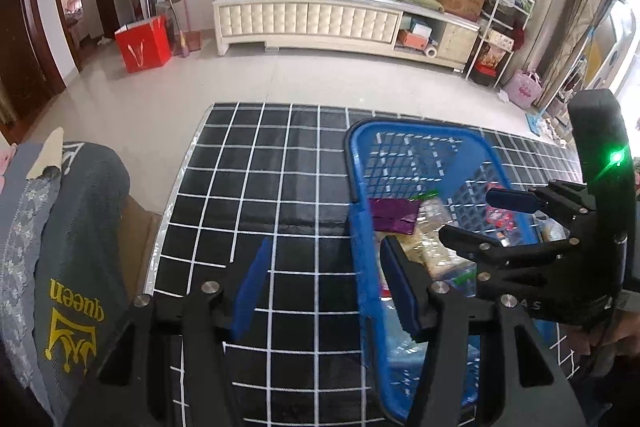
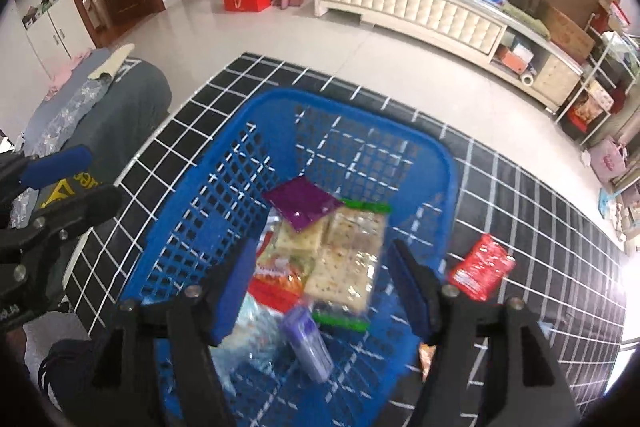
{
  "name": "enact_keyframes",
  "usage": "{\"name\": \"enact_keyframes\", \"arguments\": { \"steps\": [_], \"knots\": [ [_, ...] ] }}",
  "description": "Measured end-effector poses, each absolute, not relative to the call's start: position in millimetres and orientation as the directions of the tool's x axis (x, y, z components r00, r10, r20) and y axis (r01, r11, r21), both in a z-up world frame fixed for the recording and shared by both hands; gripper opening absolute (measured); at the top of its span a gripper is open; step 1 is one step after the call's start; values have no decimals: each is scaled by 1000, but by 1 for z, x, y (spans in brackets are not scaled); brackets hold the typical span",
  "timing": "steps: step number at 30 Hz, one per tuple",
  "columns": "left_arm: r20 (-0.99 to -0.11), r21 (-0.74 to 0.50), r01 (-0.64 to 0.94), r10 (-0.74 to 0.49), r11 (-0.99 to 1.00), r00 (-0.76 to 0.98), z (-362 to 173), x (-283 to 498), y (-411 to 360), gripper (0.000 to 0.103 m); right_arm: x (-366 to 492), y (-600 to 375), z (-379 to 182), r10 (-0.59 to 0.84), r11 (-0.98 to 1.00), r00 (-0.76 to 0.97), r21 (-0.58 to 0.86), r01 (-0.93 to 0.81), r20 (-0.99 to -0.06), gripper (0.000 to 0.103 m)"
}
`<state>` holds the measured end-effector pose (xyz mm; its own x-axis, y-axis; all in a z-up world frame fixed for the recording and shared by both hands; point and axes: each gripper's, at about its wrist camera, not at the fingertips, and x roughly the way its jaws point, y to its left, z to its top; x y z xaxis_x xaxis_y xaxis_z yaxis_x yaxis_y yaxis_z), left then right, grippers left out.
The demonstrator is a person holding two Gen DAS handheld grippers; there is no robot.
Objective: Organize snacks
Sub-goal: 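Move both grippers back over the remaining snacks on the mat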
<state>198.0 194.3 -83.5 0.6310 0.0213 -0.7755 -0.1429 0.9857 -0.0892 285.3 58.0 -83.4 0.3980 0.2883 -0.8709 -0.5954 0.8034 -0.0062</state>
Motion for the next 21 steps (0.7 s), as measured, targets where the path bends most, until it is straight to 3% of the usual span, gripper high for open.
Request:
{"name": "enact_keyframes", "arguments": {
  "steps": [9, 21],
  "knots": [
    [-742, -61, -105, 25, 993, 670, -47, 168, 150, 55, 247, 1, -36, 302, 835, 477, -12, -550, -826, 72],
    [-708, -10, -20, 7, 1000, 706, -23, 149, 79, 55, 216, -71, -14, 289, 878, 530, 1, -479, -797, 72]
  ]
}}
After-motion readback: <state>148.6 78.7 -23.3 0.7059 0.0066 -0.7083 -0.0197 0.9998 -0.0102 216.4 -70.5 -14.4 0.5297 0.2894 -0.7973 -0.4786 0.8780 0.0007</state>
